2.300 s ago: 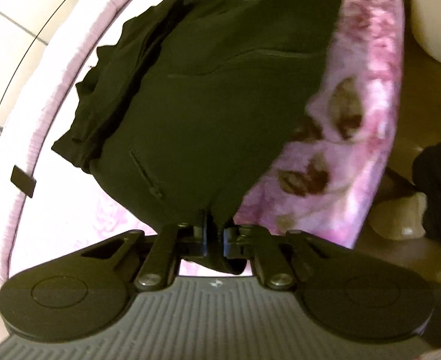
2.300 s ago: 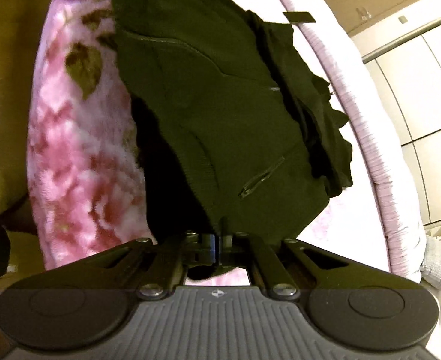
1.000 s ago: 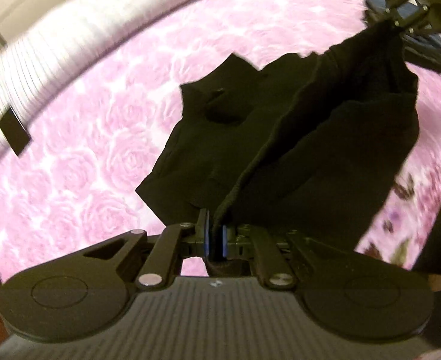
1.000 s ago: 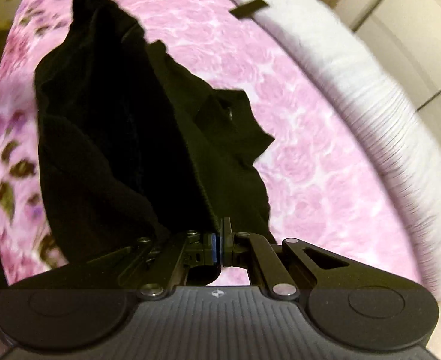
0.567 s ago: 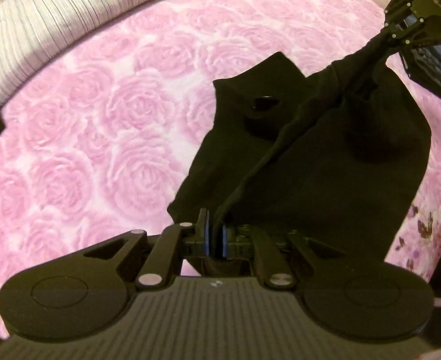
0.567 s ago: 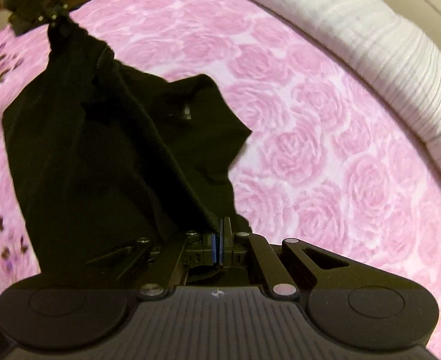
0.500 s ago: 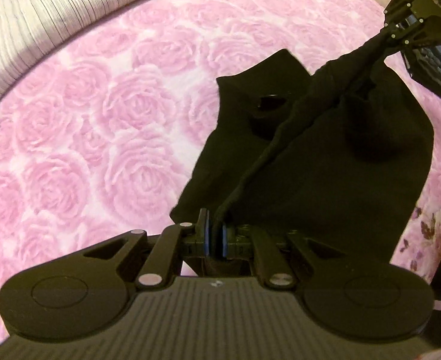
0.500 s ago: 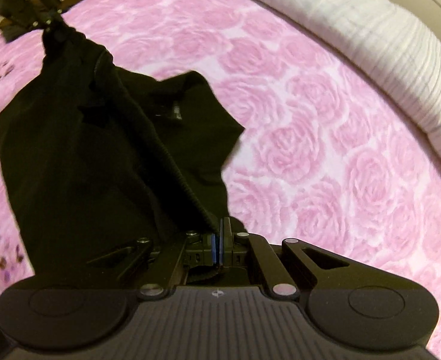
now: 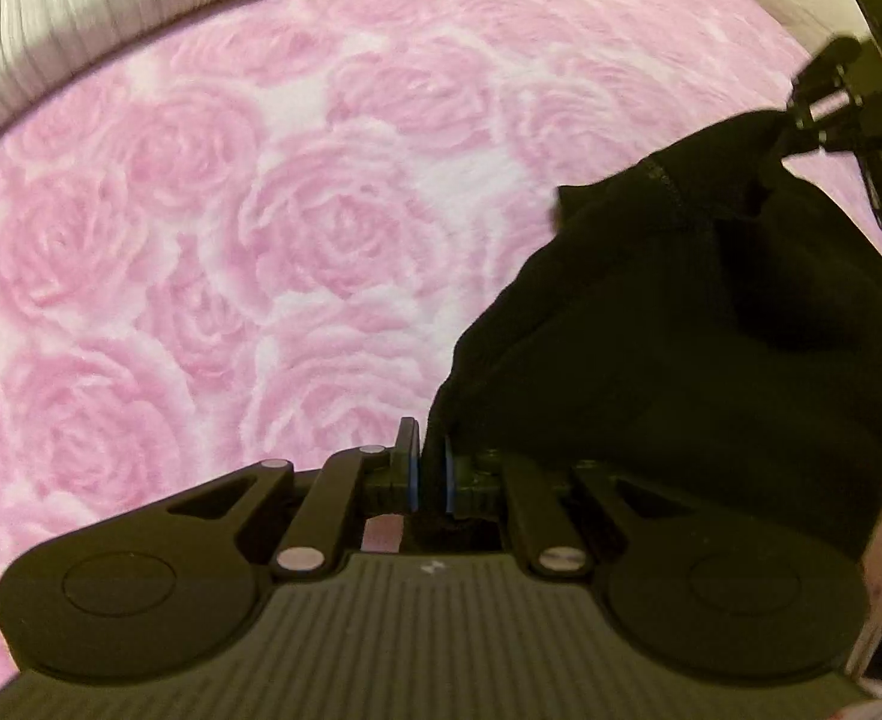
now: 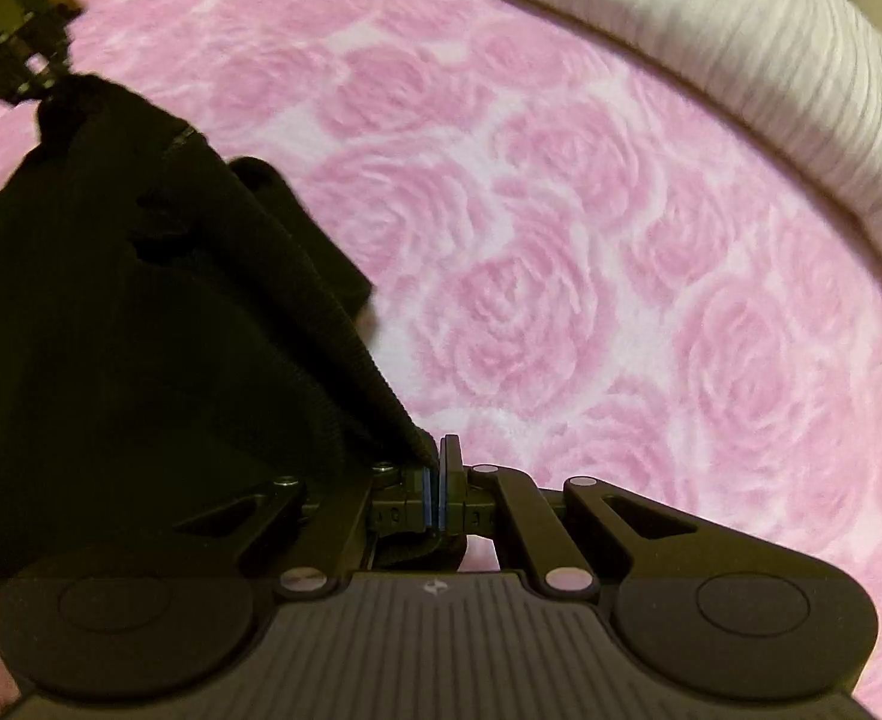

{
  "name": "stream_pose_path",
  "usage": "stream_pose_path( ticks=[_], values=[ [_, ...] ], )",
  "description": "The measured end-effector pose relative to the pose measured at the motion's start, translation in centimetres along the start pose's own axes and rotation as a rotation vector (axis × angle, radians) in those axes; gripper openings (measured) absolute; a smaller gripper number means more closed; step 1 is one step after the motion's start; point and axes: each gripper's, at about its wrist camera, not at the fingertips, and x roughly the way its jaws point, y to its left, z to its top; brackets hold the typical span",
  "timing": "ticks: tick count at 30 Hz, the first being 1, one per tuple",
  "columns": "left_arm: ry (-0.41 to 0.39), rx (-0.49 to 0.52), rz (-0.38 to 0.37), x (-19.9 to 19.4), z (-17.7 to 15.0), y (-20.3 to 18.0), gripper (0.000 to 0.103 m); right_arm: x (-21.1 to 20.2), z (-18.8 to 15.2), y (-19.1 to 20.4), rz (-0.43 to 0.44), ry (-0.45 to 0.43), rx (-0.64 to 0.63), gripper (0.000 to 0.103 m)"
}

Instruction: Fold clothes

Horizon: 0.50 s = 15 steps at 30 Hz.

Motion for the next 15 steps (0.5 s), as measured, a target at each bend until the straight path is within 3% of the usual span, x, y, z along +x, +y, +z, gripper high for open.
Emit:
stream_pose_path(
  ticks=[5, 7, 8, 10, 13, 15],
  values=[
    [-0.005, -0.042, 0.012, 2.8, -0.4, 0.4, 0.007, 3.1, -1.0, -0.5, -0.023, -0.011, 0.066, 0.000],
    [-0.007, -0.072, 0.044, 3.4, -0.6, 0.4, 0.014, 3.6, -1.5, -0.5, -0.040, -0.025, 0.093, 0.003],
    [-0.012, -0.095, 0.065, 3.2, -0.6, 0.6, 0.020, 3.6, -1.7, -0.6, -0.052, -0.029, 0.110, 0.021],
    [-0.025, -0.147, 0.107, 2.7, -0.7, 1.0, 0.028, 3.0, -1.9, -1.0, -0.090, -0.048, 0.155, 0.037],
    [-0.068, -0.192, 0.166, 0.2, -1.0, 2.0, 0.034, 0.8, -2.2, -1.6, -0.111, -0.095, 0.205, 0.048],
    [-0.099, -0.178, 0.188, -1.8, -1.2, 2.1, 0.039, -1.3, -2.6, -1.2, -0.122, -0.138, 0.198, 0.051]
  ],
)
